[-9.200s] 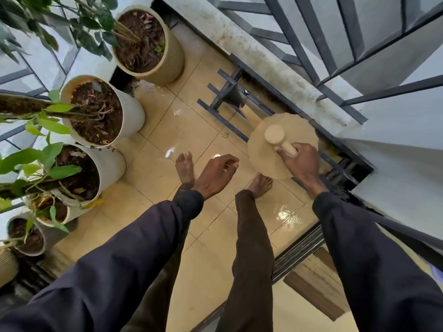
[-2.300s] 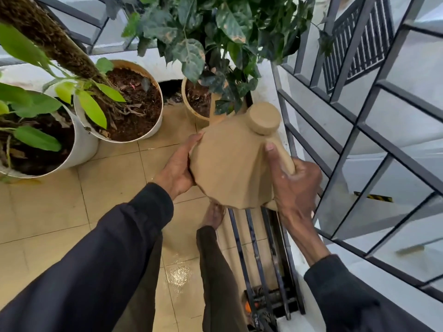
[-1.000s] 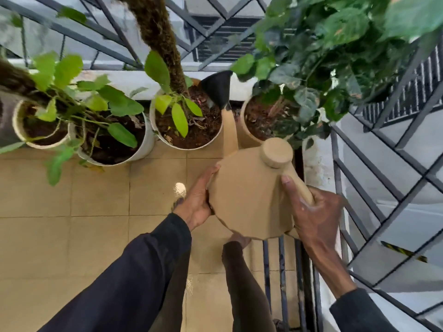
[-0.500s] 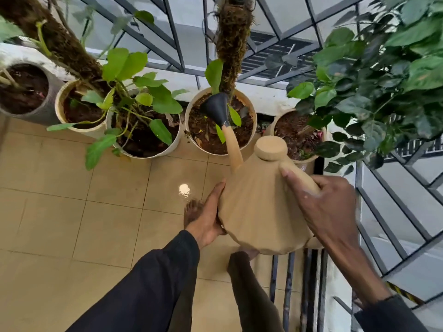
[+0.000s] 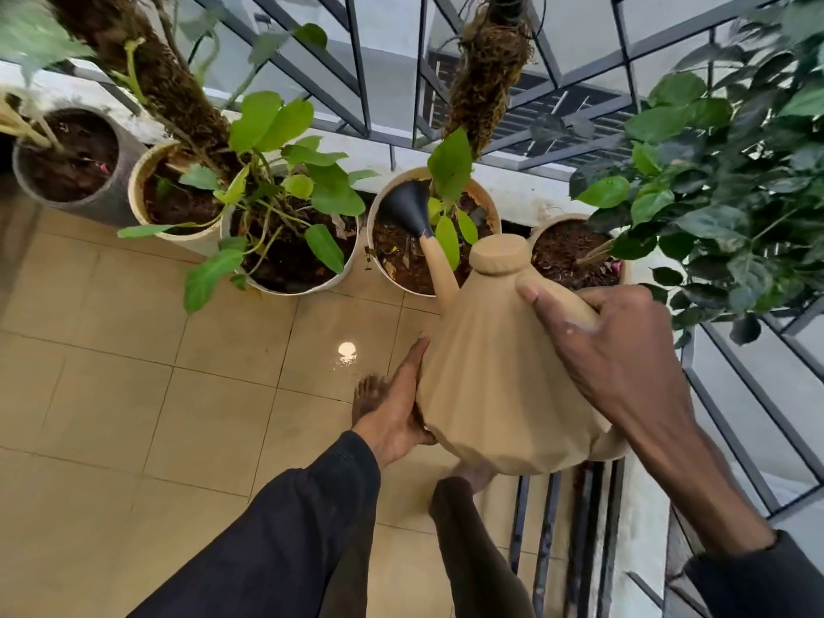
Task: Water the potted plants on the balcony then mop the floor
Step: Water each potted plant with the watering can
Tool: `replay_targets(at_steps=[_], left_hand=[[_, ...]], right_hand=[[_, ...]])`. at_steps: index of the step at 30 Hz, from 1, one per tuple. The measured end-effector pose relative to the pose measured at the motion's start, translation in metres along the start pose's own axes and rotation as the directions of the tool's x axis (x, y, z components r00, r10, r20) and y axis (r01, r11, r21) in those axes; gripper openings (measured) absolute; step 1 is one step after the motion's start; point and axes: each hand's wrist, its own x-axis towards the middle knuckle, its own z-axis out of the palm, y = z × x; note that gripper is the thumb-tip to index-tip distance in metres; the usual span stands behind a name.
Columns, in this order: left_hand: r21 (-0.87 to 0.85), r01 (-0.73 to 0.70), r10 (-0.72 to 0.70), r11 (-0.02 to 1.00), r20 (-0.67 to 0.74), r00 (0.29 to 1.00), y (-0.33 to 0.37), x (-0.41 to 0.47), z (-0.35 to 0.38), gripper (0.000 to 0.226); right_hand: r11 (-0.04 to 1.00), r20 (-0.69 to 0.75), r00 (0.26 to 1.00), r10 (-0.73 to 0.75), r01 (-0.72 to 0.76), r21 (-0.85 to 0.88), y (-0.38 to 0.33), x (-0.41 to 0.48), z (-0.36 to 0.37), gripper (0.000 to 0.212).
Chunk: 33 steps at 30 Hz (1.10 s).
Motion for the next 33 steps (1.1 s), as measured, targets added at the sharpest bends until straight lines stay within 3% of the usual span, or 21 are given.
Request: replay_targets(at_steps=[19,33], left_hand=[[-0.05,0.03,-0.031,0.998,-0.023,0.999,0.007,0.009,-0.012,0.083],[-0.04,0.025,-0.026,0.999,-0.042,0.999,0.005,0.009,-0.02,0.08]], right_hand=[[0.998,0.078,0.995,0.067,-0.068,0.015,-0.017,0.019,0.006,0.058],[0.998,0.049,0.997,0.057,-0.058,0.02,-0.011,0.011,0.014,0.059]])
